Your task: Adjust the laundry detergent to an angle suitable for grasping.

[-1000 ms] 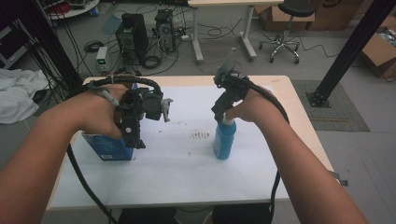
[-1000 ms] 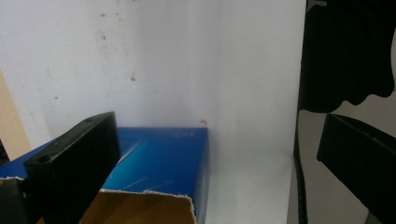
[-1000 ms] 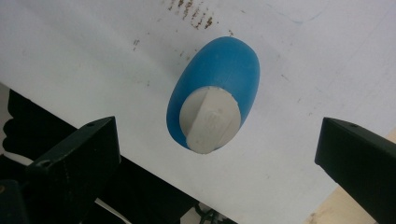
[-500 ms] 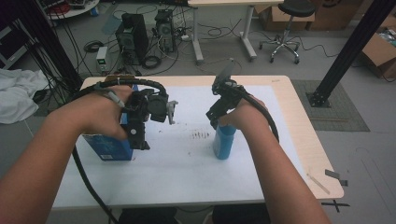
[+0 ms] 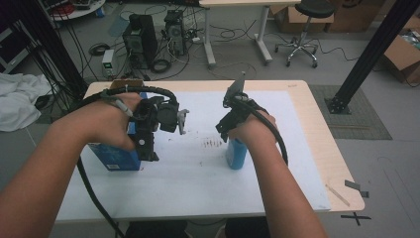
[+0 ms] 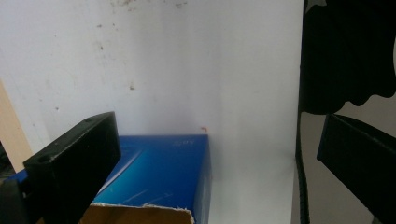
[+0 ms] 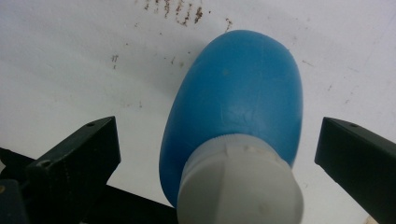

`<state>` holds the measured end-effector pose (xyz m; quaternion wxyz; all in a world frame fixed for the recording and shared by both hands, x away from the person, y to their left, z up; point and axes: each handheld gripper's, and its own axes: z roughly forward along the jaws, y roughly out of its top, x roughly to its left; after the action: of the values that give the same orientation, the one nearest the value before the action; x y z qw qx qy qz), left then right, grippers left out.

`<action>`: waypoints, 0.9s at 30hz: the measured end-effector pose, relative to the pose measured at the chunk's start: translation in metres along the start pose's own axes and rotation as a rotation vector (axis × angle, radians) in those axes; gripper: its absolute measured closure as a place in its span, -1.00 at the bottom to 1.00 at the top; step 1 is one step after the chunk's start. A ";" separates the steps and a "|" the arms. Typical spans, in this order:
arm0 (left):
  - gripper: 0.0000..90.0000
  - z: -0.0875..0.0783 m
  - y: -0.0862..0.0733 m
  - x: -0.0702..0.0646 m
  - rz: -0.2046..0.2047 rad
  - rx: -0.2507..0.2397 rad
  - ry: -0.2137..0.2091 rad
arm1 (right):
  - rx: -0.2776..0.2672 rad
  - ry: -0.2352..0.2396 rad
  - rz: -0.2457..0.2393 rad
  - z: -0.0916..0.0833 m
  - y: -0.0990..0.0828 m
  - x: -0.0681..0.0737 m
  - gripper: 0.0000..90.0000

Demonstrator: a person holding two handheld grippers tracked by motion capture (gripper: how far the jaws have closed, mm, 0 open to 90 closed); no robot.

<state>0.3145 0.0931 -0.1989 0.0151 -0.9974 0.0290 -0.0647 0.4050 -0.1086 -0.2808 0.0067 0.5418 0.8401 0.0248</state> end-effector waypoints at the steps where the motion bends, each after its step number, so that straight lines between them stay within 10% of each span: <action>1: -1.00 0.000 -0.001 0.000 -0.002 -0.002 0.000 | 0.000 0.000 0.000 0.000 0.000 0.000 -1.00; 27: -1.00 0.004 -0.007 -0.003 -0.019 0.000 -0.003 | 0.013 -0.009 -0.005 0.016 0.006 0.002 -0.89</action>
<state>0.3122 0.1005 -0.2035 0.0147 -0.9977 0.0196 -0.0635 0.4101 -0.1037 -0.2966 0.0069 0.5396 0.8417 0.0169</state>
